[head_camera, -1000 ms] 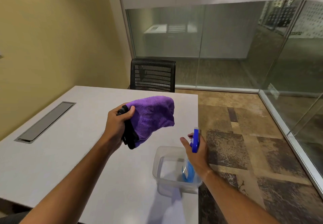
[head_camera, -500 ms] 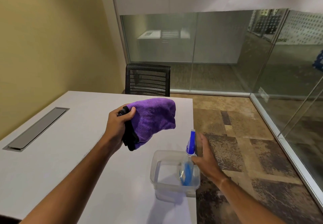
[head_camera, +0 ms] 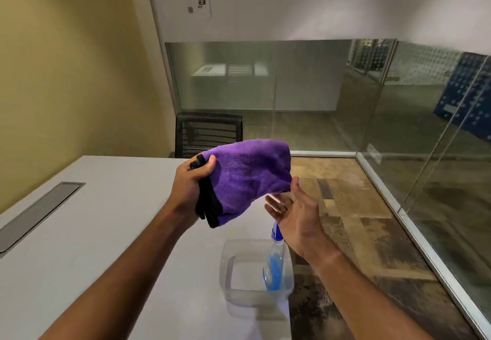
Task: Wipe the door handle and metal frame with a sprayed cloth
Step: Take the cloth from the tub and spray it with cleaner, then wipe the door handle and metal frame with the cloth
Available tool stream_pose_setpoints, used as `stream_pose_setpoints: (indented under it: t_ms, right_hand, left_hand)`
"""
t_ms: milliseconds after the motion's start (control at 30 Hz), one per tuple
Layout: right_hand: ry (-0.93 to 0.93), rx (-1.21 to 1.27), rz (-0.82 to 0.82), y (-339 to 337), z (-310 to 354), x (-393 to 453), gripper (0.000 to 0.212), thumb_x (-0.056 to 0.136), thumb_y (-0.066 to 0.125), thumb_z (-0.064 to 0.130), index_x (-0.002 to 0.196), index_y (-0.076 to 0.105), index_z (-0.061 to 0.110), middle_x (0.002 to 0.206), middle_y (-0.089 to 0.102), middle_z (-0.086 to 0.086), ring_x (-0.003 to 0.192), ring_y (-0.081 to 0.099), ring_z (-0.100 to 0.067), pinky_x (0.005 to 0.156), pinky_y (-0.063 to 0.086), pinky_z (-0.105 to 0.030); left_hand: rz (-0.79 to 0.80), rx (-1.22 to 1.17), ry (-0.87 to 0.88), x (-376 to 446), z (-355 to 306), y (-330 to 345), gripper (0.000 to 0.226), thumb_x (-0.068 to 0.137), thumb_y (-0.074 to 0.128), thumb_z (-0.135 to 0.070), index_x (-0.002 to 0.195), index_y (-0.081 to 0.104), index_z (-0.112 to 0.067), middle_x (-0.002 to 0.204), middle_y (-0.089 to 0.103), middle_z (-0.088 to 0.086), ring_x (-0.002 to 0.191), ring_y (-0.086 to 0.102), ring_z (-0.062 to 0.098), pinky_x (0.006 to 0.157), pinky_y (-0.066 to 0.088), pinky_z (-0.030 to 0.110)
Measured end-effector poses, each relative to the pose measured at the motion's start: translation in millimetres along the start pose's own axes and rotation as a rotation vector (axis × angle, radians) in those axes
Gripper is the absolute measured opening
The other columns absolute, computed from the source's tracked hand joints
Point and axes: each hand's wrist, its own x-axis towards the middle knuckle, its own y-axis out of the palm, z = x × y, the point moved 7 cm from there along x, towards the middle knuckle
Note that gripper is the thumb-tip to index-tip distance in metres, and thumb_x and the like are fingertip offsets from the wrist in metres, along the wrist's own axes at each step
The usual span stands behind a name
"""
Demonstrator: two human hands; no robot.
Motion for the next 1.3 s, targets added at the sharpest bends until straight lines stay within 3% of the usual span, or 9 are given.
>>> stream_pose_setpoints:
  t_ms: [100, 200, 400, 500, 667, 900, 1033, 1233, 1300]
  right_hand:
    - [0.124, 0.218, 0.119, 22.1, -7.6, -13.0, 0.07, 0.071, 0.071, 0.062, 0.122, 0.063, 0.014, 0.122, 0.063, -0.015, 0.12, 0.059, -0.034, 0.105, 0.046, -0.046]
    - [0.11, 0.375, 0.211, 39.3, -2.7, -22.9, 0.075, 0.061, 0.087, 0.05, 0.123, 0.065, 0.013, 0.124, 0.066, -0.014, 0.122, 0.059, -0.038, 0.101, 0.046, -0.057]
    - [-0.005, 0.433, 0.217, 41.2, 19.4, -39.6, 0.05, 0.072, 0.08, 0.032, 0.116, 0.07, 0.012, 0.123, 0.068, -0.013, 0.112, 0.065, -0.034, 0.101, 0.048, -0.054]
    - [-0.076, 0.421, 0.176, 32.5, 31.3, -50.7, 0.043, 0.078, 0.075, 0.031, 0.116, 0.071, 0.011, 0.125, 0.067, -0.014, 0.115, 0.064, -0.033, 0.102, 0.047, -0.052]
    - [-0.183, 0.367, 0.119, 7.0, 57.8, -69.6, 0.03, 0.084, 0.066, 0.037, 0.1, 0.078, 0.015, 0.116, 0.072, -0.01, 0.102, 0.071, -0.027, 0.081, 0.059, -0.043]
    - [-0.2, -0.069, -0.063, -51.8, 93.6, -95.6, 0.065, 0.067, 0.07, 0.071, 0.114, 0.071, 0.027, 0.121, 0.071, -0.002, 0.106, 0.07, -0.025, 0.072, 0.059, -0.041]
    - [-0.22, -0.13, -0.125, -84.0, 114.3, -111.8, 0.07, 0.06, 0.071, 0.077, 0.114, 0.071, 0.031, 0.12, 0.071, 0.0, 0.108, 0.069, -0.024, 0.07, 0.058, -0.039]
    - [-0.293, -0.053, -0.214, -132.5, 144.6, -137.7, 0.074, 0.069, 0.072, 0.063, 0.126, 0.064, 0.016, 0.122, 0.07, -0.007, 0.114, 0.065, -0.028, 0.094, 0.053, -0.052]
    - [-0.409, -0.027, -0.283, -156.5, 163.0, -150.1, 0.062, 0.074, 0.07, 0.051, 0.124, 0.065, 0.015, 0.119, 0.072, -0.006, 0.113, 0.066, -0.023, 0.095, 0.054, -0.046]
  left_hand:
    - [0.041, -0.04, -0.008, -4.0, -2.6, 9.8, 0.027, 0.097, 0.055, -0.019, 0.083, 0.078, -0.024, 0.082, 0.071, -0.001, 0.075, 0.068, 0.016, 0.065, 0.057, 0.027]
    - [0.076, -0.048, -0.008, -7.7, -1.2, 17.6, 0.025, 0.096, 0.056, -0.019, 0.084, 0.078, -0.023, 0.082, 0.071, 0.0, 0.075, 0.069, 0.017, 0.064, 0.058, 0.027]
    - [0.113, -0.013, -0.019, -10.5, 15.2, 29.4, 0.022, 0.096, 0.058, -0.019, 0.086, 0.078, -0.022, 0.083, 0.072, 0.001, 0.076, 0.069, 0.018, 0.065, 0.058, 0.028]
    - [0.154, 0.029, -0.016, -12.5, 25.1, 44.1, 0.022, 0.096, 0.059, -0.019, 0.087, 0.078, -0.025, 0.083, 0.073, 0.0, 0.077, 0.069, 0.017, 0.067, 0.058, 0.027]
    - [0.225, 0.038, -0.062, -15.6, 42.9, 77.2, 0.018, 0.095, 0.061, -0.018, 0.089, 0.077, -0.024, 0.088, 0.075, 0.002, 0.081, 0.071, 0.017, 0.069, 0.058, 0.025]
    - [0.314, 0.03, -0.076, -20.9, 65.0, 136.1, 0.017, 0.095, 0.062, -0.015, 0.091, 0.076, -0.023, 0.089, 0.076, 0.001, 0.084, 0.072, 0.015, 0.069, 0.056, 0.022]
    - [0.367, 0.049, -0.064, -26.4, 76.0, 174.4, 0.019, 0.094, 0.063, -0.015, 0.091, 0.078, -0.027, 0.09, 0.077, -0.001, 0.083, 0.072, 0.013, 0.068, 0.055, 0.022]
    - [0.454, 0.105, -0.086, -39.7, 99.0, 236.7, 0.014, 0.093, 0.063, -0.014, 0.092, 0.076, -0.019, 0.088, 0.074, 0.002, 0.081, 0.066, 0.016, 0.073, 0.052, 0.028]
    - [0.458, 0.171, -0.109, -43.7, 111.1, 262.3, 0.009, 0.094, 0.063, -0.014, 0.095, 0.071, -0.018, 0.081, 0.071, 0.0, 0.077, 0.062, 0.016, 0.071, 0.05, 0.03]
